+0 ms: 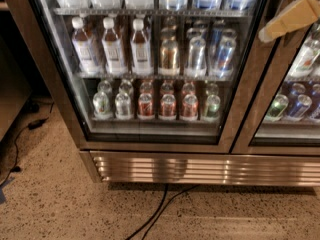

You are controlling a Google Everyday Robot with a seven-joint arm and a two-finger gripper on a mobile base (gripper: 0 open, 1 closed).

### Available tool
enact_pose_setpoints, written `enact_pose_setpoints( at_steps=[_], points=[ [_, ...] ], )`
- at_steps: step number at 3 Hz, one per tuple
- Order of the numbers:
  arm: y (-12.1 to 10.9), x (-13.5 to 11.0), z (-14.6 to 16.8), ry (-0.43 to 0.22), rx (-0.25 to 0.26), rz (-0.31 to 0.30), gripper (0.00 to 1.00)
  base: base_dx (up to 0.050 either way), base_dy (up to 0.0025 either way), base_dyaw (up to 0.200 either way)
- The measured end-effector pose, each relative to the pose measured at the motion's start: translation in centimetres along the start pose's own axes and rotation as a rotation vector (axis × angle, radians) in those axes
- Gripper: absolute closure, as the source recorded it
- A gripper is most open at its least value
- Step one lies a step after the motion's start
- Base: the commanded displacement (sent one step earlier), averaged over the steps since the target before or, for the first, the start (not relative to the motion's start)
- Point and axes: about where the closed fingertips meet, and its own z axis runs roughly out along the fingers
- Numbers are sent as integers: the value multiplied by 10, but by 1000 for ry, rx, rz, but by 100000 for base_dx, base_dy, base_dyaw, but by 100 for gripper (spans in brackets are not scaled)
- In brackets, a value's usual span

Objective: Open left fridge door

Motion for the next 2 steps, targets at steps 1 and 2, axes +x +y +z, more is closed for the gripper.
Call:
enact_pose_setpoints(
  at_steps=[1,2],
  points=[
    [4,1,-3,0,0,0,0,0,0,0],
    [4,1,-3,0,0,0,6,0,0,0]
  ],
)
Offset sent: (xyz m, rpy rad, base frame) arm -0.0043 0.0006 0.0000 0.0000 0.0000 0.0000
